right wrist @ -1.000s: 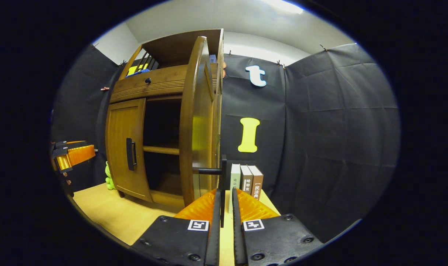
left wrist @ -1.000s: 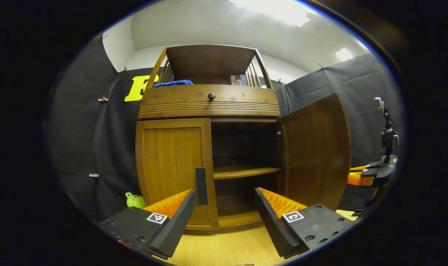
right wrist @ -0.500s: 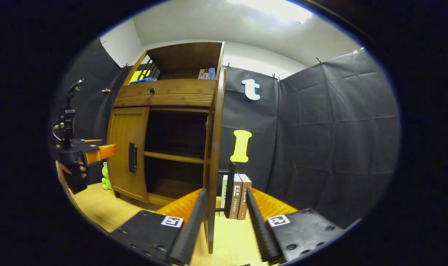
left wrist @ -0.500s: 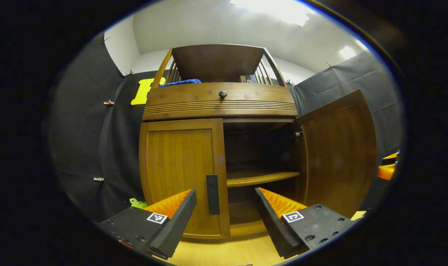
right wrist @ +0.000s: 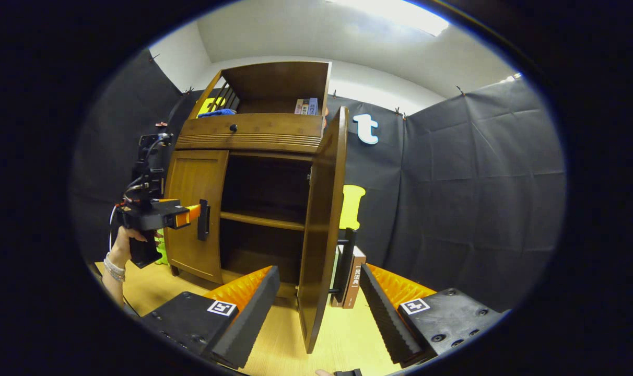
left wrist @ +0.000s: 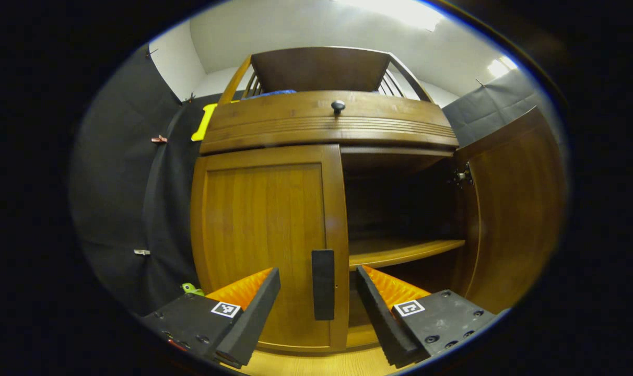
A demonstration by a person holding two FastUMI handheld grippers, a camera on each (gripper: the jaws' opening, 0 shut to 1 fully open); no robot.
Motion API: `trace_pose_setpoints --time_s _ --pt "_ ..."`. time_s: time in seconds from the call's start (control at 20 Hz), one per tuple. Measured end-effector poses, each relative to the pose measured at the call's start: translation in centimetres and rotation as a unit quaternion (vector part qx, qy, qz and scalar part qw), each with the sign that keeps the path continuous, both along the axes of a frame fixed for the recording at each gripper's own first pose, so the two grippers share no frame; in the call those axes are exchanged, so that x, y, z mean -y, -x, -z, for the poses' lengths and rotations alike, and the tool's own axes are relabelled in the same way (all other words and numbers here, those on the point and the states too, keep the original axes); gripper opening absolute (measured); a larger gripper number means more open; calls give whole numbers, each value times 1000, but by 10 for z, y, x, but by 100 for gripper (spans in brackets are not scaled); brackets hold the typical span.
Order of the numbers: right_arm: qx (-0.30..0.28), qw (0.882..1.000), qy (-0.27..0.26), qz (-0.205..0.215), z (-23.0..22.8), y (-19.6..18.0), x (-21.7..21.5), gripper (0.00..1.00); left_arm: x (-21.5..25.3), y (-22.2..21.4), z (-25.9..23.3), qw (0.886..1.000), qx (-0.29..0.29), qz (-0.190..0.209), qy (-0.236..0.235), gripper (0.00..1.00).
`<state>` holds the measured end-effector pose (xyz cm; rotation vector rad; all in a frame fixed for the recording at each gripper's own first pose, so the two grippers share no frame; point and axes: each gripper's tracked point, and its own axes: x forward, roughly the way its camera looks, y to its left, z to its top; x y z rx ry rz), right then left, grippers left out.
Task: Open the right door of the double-door shoe cabinet with the right hand, and open the left door with the left hand.
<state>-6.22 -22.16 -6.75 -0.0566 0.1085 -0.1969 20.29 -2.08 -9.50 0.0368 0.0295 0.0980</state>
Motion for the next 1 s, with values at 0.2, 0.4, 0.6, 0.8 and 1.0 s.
trace_pose_setpoints --time_s 0.2,0.4,0.6,0.8,1.0 --pt "16 1000 -5 -2 -5 -13 -3 98 -8 -26 10 1000 4 -12 -21 90" --pt "24 1000 7 11 -7 -17 3 98 -11 -46 14 1000 5 -9 -9 82" --pt "32 999 14 19 -12 -20 7 98 -16 -61 24 1000 -9 -3 12 71" --pt "29 999 12 24 -9 -24 11 98 -5 -70 30 1000 -17 11 12 51" --pt "14 999 15 34 -1 -21 17 98 -6 -68 31 1000 -18 8 17 34"
